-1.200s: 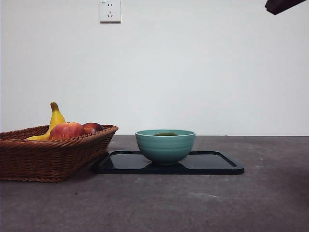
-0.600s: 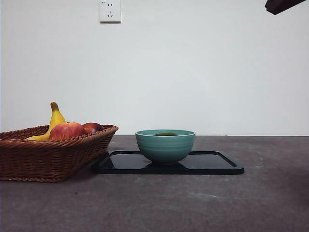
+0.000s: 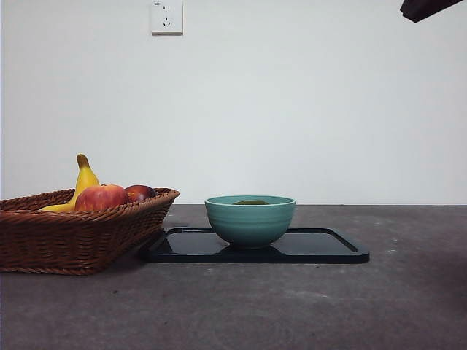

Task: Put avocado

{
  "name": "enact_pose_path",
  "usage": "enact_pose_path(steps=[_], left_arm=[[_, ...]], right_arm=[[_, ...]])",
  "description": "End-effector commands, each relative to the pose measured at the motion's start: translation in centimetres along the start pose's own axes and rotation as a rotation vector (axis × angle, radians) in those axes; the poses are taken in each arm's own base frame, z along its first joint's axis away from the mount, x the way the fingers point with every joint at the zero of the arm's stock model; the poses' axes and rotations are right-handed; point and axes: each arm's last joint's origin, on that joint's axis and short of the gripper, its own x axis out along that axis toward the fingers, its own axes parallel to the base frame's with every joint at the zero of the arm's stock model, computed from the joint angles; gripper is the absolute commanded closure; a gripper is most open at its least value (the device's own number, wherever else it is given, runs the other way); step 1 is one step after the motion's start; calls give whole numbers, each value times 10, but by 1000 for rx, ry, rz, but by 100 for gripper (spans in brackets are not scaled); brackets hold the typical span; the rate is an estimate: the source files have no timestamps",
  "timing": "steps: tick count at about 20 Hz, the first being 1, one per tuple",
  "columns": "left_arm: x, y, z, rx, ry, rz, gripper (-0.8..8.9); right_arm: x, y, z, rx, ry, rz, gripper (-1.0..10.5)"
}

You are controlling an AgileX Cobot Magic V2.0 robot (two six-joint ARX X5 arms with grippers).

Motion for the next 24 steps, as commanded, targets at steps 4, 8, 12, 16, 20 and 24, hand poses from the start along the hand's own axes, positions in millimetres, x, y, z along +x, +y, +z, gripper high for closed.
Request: enact_pose_path(steps=[4, 8, 12, 16, 20, 24], left_arm=[[2, 0, -8, -12, 27, -2, 805], [2, 0, -8, -12, 27, -2, 805], [2, 0, -8, -12, 27, -2, 805], [2, 0, -8, -12, 27, -2, 805], [2, 0, -8, -12, 27, -2, 806], [2, 0, -8, -12, 27, -2, 806]], right_arm=[[0, 2, 2, -6, -7, 8, 939], [0, 2, 2, -6, -7, 8, 939], [0, 2, 2, -6, -7, 8, 939], [-9, -4, 1, -37, -56, -26, 939], [-43, -29, 6, 38, -327, -239, 939], [-73, -44, -3, 29, -557, -525, 939]])
